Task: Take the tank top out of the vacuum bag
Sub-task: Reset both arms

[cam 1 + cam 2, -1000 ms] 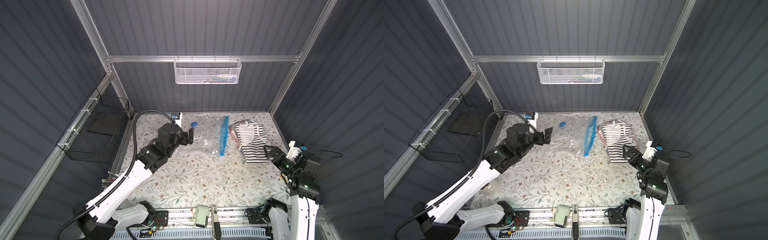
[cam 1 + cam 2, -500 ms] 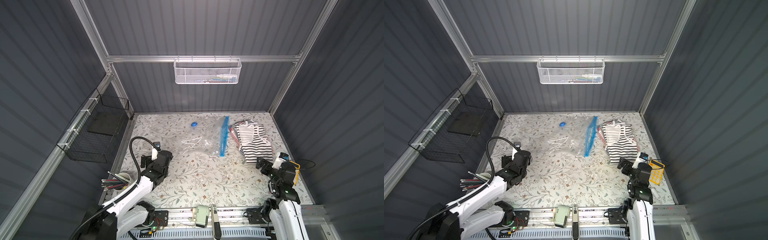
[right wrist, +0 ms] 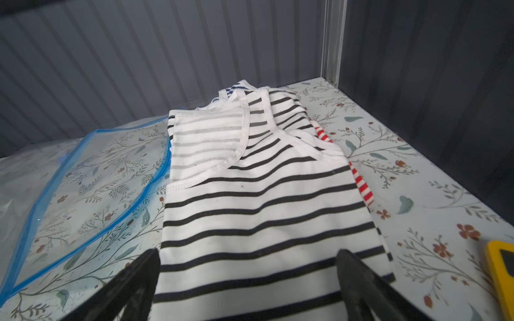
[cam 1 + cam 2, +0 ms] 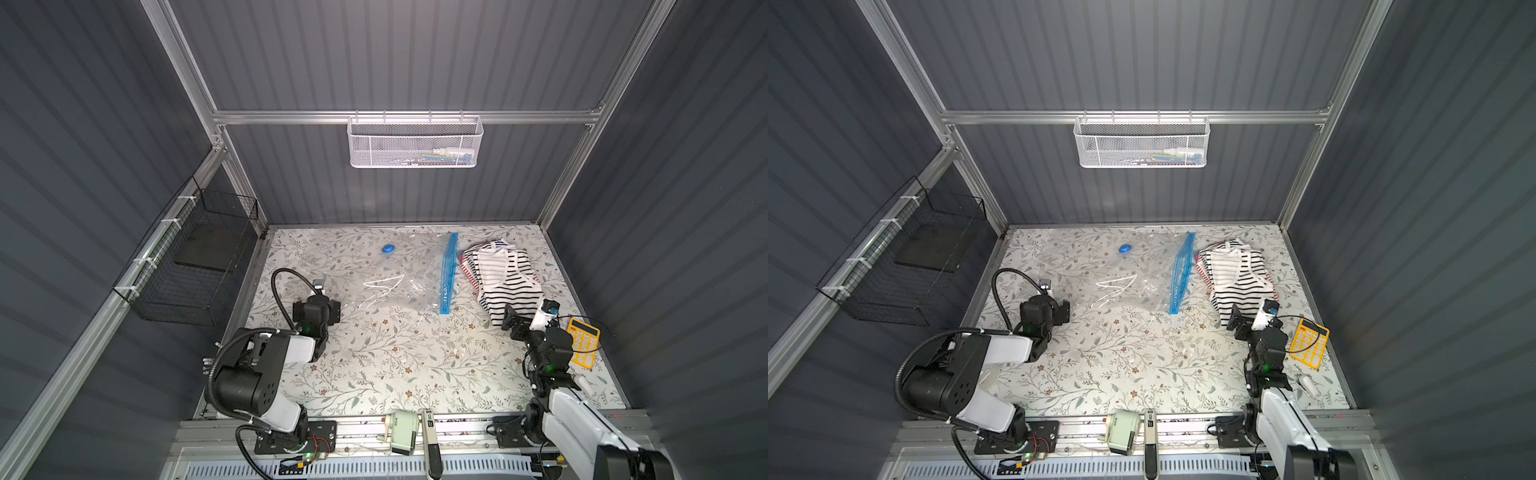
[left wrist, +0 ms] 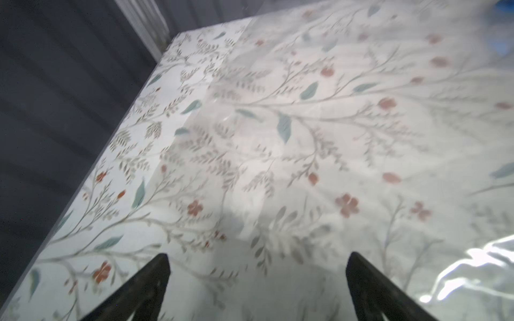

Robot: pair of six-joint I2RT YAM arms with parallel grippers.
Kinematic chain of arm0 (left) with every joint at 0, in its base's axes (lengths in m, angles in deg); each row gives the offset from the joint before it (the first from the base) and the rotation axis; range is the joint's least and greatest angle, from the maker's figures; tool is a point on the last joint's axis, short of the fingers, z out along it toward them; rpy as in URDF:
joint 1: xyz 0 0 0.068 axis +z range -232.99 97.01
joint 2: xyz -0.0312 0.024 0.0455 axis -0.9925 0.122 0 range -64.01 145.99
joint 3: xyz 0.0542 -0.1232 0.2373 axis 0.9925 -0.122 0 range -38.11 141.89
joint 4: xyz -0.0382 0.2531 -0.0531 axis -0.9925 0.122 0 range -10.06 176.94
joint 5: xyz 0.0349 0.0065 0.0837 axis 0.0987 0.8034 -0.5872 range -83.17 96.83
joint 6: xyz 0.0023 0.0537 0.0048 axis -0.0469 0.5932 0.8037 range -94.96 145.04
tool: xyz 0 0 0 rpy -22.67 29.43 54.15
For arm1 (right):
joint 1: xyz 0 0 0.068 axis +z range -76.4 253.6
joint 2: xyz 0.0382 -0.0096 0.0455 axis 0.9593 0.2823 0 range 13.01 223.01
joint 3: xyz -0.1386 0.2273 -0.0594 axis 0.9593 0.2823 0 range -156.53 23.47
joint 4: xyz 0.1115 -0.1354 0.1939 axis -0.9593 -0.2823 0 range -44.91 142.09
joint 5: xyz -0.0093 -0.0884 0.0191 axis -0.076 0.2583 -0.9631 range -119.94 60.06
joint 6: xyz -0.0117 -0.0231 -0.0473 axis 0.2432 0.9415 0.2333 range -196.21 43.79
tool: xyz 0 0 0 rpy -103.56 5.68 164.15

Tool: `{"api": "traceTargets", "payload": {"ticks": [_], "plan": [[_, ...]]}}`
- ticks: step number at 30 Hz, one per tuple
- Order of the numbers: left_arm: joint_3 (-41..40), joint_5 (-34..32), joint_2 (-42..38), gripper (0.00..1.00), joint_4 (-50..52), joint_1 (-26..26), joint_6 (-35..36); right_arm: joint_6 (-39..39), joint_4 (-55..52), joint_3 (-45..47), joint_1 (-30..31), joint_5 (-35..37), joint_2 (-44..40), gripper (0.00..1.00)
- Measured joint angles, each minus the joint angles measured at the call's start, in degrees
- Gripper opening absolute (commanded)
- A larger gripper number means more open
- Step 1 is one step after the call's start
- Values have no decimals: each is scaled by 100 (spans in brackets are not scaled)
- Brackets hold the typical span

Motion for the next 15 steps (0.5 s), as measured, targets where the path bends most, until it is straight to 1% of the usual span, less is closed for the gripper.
{"api": "traceTargets", "payload": {"ticks": [3, 4, 6, 8, 11, 15], "plan": [[-201, 398, 503, 100, -1287, 367, 33, 92, 898, -4, 44, -33, 820, 99], [-264, 509, 643, 100, -1410, 474, 28, 127, 1213, -4, 52, -52, 1091, 99], [-315, 702, 754, 100, -1381, 651, 33, 219, 1631, -52, 74, -81, 1515, 99], [-236, 863, 793, 100, -1379, 678, 33, 376, 1847, -166, 138, -114, 1770, 99], [-61, 940, 800, 100, -1368, 673, 31, 656, 2277, -391, 299, -181, 2223, 99], [131, 955, 800, 100, -1270, 673, 26, 979, 3147, -529, 542, -170, 3318, 99]]}}
